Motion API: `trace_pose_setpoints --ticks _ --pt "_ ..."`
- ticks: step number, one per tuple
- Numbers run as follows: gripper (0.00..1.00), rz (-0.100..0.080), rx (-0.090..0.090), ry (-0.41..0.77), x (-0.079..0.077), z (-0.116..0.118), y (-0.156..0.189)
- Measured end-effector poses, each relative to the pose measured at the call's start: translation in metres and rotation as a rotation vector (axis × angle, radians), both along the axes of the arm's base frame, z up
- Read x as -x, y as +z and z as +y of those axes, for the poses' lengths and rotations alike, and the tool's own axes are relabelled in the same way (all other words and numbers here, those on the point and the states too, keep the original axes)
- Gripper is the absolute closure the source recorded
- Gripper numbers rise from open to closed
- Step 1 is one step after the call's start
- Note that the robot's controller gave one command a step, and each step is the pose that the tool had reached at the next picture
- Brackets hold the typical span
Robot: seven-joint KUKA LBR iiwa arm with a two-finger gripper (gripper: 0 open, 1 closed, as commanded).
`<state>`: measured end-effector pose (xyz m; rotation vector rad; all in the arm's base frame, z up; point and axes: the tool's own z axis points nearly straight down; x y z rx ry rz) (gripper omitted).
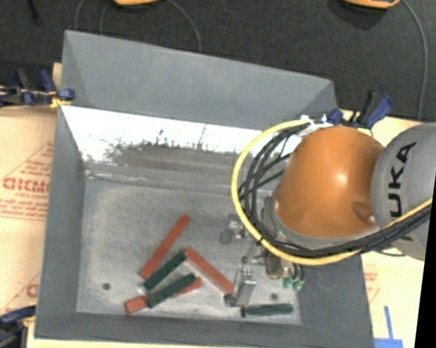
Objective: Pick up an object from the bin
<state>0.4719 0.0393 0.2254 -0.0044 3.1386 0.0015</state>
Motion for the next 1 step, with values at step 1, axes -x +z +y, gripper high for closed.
trace_pose_setpoints --ticks 1 --pt "0.0 -0.007 0.001 0.042 -0.0128 0.0001 -0.0588"
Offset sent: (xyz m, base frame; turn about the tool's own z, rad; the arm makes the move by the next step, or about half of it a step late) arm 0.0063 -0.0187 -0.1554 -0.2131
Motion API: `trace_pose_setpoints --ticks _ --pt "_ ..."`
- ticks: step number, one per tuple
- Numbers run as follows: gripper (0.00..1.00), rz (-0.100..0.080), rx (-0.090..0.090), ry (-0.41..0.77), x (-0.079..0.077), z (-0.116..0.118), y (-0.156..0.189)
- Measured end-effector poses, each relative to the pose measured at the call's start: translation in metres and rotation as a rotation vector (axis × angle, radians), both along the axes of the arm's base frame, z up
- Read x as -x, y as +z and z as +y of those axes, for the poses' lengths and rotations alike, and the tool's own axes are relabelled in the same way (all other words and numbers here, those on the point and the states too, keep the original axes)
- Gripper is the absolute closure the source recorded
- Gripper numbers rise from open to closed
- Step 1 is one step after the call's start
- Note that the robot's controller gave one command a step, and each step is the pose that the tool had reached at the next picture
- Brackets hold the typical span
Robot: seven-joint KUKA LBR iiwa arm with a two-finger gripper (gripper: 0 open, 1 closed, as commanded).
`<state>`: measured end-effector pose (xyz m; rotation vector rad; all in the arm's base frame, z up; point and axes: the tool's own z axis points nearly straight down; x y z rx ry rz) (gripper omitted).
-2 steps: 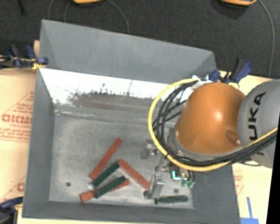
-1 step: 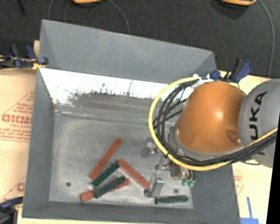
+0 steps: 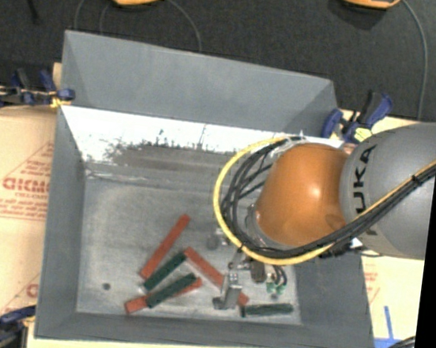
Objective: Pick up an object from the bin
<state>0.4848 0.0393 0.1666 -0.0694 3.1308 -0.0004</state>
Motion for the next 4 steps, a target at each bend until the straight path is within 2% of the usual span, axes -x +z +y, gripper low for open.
trace_pose_setpoints --ticks 1,2,3,4 --pt "0.0 0.003 0.001 0.133 0.003 -0.013 -0.069" --pt "1.0 0.001 0.001 0.34 0.01 0.013 -0.093" --pt "1.0 0.001 0.001 0.34 0.01 0.013 -0.093" --pt "1.0 -0.001 0.003 0.391 -0.024 0.038 0.063"
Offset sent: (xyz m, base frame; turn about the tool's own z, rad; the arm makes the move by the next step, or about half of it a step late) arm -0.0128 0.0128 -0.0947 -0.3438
